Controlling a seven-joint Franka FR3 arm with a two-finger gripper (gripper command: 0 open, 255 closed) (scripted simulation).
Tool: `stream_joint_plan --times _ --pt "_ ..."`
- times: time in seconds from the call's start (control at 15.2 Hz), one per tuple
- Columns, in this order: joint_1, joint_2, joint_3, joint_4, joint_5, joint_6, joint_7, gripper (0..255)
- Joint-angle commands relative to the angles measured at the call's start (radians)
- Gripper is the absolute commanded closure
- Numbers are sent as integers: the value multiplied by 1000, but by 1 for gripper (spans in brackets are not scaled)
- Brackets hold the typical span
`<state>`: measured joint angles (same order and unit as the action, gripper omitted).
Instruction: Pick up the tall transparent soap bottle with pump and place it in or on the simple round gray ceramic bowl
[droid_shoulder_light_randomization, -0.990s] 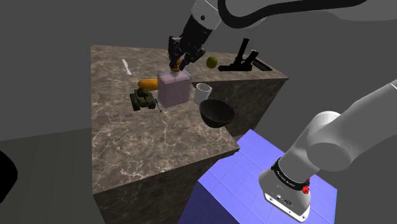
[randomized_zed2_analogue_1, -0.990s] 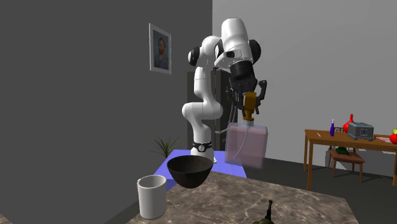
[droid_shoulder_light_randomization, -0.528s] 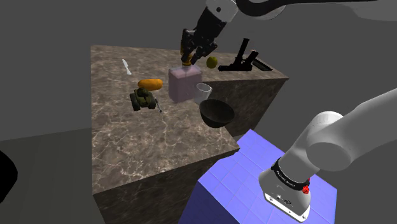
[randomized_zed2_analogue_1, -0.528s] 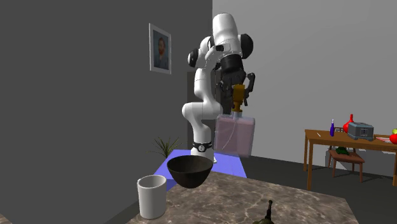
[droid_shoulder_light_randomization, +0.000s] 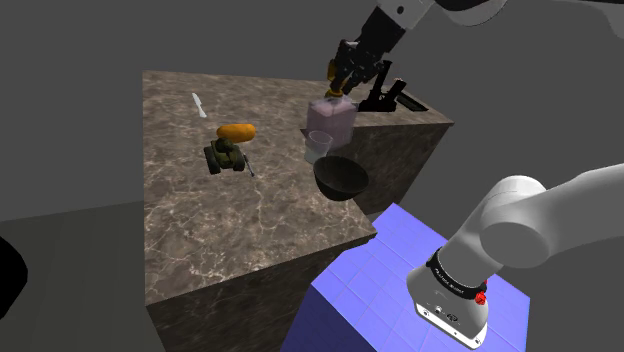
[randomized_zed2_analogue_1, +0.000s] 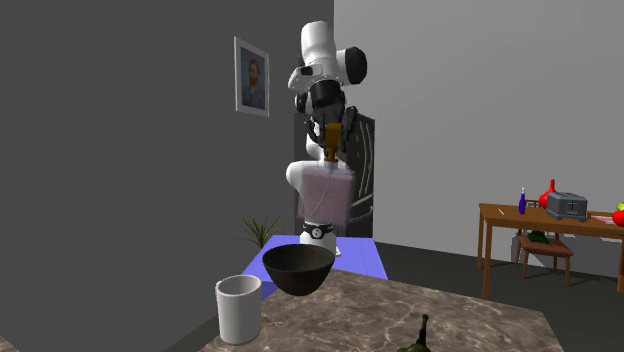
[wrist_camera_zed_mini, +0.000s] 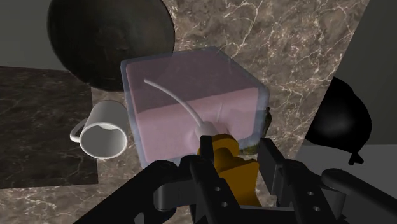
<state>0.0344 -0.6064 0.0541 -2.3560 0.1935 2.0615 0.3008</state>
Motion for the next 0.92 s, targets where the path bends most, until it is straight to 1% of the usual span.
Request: stream_joint_plan --times 0.0,0.4,0.86 --pt "-10 -52 -33 -23 -8 -35 -34 255" --pt "-55 -169 -147 -42 -56 -151 -144 255" --pt "-56 -182 -149 -144 -53 -64 -159 255"
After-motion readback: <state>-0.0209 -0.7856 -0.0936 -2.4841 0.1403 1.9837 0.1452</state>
